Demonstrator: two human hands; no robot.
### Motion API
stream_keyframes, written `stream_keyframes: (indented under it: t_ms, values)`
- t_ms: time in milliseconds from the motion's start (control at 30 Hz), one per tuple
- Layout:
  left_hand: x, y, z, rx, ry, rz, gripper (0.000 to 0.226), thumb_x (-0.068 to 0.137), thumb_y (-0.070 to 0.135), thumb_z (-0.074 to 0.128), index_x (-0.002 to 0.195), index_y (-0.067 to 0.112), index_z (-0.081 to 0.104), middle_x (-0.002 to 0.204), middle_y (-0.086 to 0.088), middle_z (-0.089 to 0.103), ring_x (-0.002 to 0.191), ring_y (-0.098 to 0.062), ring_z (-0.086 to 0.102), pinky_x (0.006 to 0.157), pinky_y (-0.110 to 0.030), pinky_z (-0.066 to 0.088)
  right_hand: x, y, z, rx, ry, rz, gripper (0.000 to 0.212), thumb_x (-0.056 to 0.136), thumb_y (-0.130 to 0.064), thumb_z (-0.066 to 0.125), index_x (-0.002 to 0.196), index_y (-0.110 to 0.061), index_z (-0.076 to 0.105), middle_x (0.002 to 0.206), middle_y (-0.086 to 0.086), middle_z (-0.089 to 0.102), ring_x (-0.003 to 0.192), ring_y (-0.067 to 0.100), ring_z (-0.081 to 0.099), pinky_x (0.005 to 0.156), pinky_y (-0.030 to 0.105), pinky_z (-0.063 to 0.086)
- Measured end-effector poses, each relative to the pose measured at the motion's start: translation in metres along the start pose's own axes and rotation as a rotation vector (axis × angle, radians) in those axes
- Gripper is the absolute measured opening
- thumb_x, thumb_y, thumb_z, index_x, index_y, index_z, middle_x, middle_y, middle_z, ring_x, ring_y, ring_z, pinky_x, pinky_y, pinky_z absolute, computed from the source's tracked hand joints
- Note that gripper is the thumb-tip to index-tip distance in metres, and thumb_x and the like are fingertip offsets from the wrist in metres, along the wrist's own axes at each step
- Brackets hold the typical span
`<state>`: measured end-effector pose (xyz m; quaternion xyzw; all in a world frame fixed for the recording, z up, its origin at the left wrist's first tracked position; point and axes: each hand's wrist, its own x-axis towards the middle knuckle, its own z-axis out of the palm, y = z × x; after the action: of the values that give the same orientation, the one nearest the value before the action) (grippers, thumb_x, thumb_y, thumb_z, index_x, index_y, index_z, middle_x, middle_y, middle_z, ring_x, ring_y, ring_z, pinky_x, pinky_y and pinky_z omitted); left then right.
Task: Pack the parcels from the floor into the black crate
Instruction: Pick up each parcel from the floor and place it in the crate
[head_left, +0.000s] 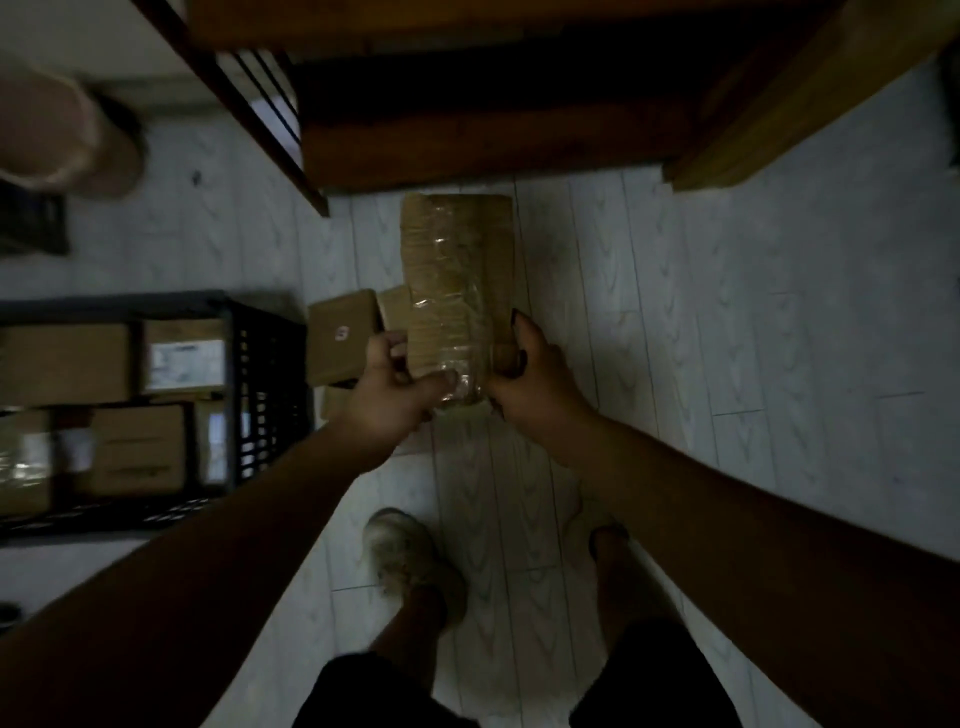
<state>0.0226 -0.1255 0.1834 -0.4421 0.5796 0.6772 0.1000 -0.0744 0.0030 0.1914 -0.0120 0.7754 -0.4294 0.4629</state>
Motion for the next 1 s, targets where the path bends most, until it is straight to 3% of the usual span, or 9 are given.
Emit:
stream_keyframes:
  t_ms: [67, 167, 300, 467, 600, 667, 800, 900, 1000]
  values:
    - [-0.049, 0.031, -0.023, -0.017, 0.013, 0.031, 0.052, 0.078, 0.015, 0.072, 0.113, 0.032, 0.038, 0.113, -0.001, 0.058, 0.09, -0.021, 0.068, 0.069, -0.05, 0.059, -0.052, -0.04, 0.008, 0.003, 0.016, -0.043, 0.073, 0.083, -0.028, 0.069, 0.142, -0.043, 0.028, 0.132, 0.012, 0.047, 0.109, 0.03, 0.057, 0.085, 0.044, 0.055]
    - [-0.113, 0.075, -0.062, -0.06, 0.021, 0.078, 0.053, 0.074, 0.012, 0.075, 0.112, 0.033, 0.043, 0.11, -0.004, 0.059, 0.078, -0.015, 0.071, 0.056, -0.035, 0.058, -0.12, -0.093, 0.022, 0.03, 0.011, -0.098, 0.077, 0.082, -0.033, 0.069, 0.144, -0.044, 0.022, 0.139, 0.008, 0.041, 0.118, 0.027, 0.051, 0.077, 0.032, 0.054]
    - [-0.185, 0.134, -0.104, -0.077, 0.044, 0.167, 0.061, 0.06, 0.019, 0.079, 0.111, 0.034, 0.05, 0.104, -0.009, 0.065, 0.081, -0.025, 0.069, 0.06, -0.035, 0.053, -0.193, -0.156, 0.029, 0.101, -0.016, -0.231, 0.079, 0.081, -0.028, 0.072, 0.143, -0.038, 0.024, 0.137, 0.003, 0.047, 0.106, 0.013, 0.055, 0.064, 0.016, 0.047]
    - [-0.26, 0.185, -0.122, -0.114, 0.084, 0.315, 0.05, 0.073, 0.007, 0.073, 0.112, 0.03, 0.051, 0.091, -0.003, 0.07, 0.076, -0.021, 0.067, 0.062, -0.038, 0.05, -0.258, -0.217, 0.024, 0.159, -0.016, -0.358, 0.085, 0.077, -0.017, 0.075, 0.144, -0.03, 0.025, 0.132, 0.0, 0.047, 0.094, 0.003, 0.05, 0.058, 0.01, 0.046]
    - [-0.331, 0.201, -0.129, -0.089, 0.056, 0.384, 0.052, 0.065, 0.009, 0.077, 0.105, 0.034, 0.055, 0.099, -0.003, 0.067, 0.085, -0.023, 0.068, 0.062, -0.036, 0.055, -0.301, -0.25, 0.008, 0.257, 0.012, -0.379, 0.104, 0.073, -0.029, 0.079, 0.146, -0.044, 0.007, 0.142, 0.002, 0.043, 0.119, 0.024, 0.051, 0.087, 0.04, 0.047]
    - [-0.367, 0.203, -0.135, -0.002, 0.032, 0.401, 0.056, 0.059, 0.013, 0.077, 0.107, 0.035, 0.057, 0.11, -0.005, 0.063, 0.094, -0.024, 0.066, 0.067, -0.034, 0.054, -0.32, -0.26, -0.007, 0.323, 0.044, -0.382, 0.107, 0.072, -0.035, 0.079, 0.147, -0.044, 0.003, 0.144, 0.002, 0.041, 0.121, 0.028, 0.051, 0.093, 0.047, 0.045]
    - [-0.423, 0.204, -0.142, 0.065, 0.078, 0.469, 0.065, 0.07, 0.006, 0.072, 0.126, 0.031, 0.051, 0.122, -0.002, 0.057, 0.084, -0.016, 0.069, 0.059, -0.024, 0.056, -0.362, -0.26, -0.017, 0.471, -0.044, -0.377, 0.079, 0.074, -0.027, 0.076, 0.139, -0.033, 0.031, 0.116, 0.003, 0.061, 0.081, 0.022, 0.072, 0.062, 0.041, 0.057]
    - [-0.45, 0.193, -0.152, -0.123, 0.271, 0.48, 0.082, 0.075, 0.021, 0.072, 0.142, 0.036, 0.027, 0.131, -0.005, 0.047, 0.105, -0.03, 0.06, 0.078, -0.043, 0.054, -0.388, -0.256, -0.002, 0.666, -0.05, -0.385, 0.063, 0.075, -0.018, 0.077, 0.125, -0.033, 0.041, 0.112, 0.003, 0.058, 0.089, 0.027, 0.068, 0.065, 0.048, 0.058]
    - [-0.472, 0.173, -0.16, -0.126, 0.166, 0.397, 0.1, 0.056, 0.048, 0.076, 0.142, 0.039, 0.026, 0.136, -0.01, 0.048, 0.116, -0.036, 0.052, 0.095, -0.057, 0.045, -0.412, -0.255, 0.02, 0.764, -0.033, -0.386, 0.063, 0.078, -0.017, 0.074, 0.127, -0.034, 0.037, 0.113, 0.004, 0.054, 0.09, 0.027, 0.063, 0.066, 0.049, 0.058]
